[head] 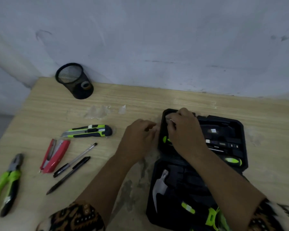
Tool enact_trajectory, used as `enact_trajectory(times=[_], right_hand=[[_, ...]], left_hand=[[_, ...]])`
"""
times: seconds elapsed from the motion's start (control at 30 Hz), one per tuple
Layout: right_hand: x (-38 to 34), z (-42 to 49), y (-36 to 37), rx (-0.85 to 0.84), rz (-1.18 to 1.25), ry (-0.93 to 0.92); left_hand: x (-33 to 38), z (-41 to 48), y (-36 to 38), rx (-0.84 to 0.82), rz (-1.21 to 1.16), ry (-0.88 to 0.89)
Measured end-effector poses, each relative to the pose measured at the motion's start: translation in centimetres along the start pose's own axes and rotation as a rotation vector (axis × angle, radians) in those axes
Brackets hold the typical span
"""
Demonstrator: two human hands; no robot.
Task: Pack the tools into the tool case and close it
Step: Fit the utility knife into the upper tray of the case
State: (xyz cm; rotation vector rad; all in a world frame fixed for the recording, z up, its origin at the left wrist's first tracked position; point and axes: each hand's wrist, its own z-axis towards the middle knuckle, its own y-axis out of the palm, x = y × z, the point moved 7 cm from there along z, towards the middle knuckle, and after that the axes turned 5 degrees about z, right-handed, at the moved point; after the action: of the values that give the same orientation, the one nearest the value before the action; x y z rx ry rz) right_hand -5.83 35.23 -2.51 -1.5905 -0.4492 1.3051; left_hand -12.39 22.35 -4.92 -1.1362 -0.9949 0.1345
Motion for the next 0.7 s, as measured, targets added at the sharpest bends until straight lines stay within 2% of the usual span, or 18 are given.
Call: enact_trajectory(times=[0.1,0.2,0.33,0.43,0.53,0.7], right_hand=[[-3.9,-0.7,2.3,-0.061,0.017,-0.140],[-6.9,-1.7,6.0,-0.261,-0.010,-0.208],[-7.7,-2.9,9.3,-0.466,-0.013,-0.119],[-8.4,-3.5,9.8,-0.510,0.020,-0.112],[-7.8,-3.3,10.1,-0.462,0.054,-0.013],[-8.0,-3.0,10.0,-0.451,0.072,-0.059]], left_hand=[[-2.5,-2.0,-1.2,-0.015,0.186,-0.003],[-5.0,-3.8,-4.4,0.085,0.285,-0.033],[-9.0,-5.1,-8.9,0.166,0.487,-0.107],[-12.6,-5.6,-10.9,0.076,0.617,-0.255],[-15.6,-5.5,-11.5,-0.043,0.643,-0.326],[-16.9,-4.1,-11.1,-0.193,0.638,-0.272]])
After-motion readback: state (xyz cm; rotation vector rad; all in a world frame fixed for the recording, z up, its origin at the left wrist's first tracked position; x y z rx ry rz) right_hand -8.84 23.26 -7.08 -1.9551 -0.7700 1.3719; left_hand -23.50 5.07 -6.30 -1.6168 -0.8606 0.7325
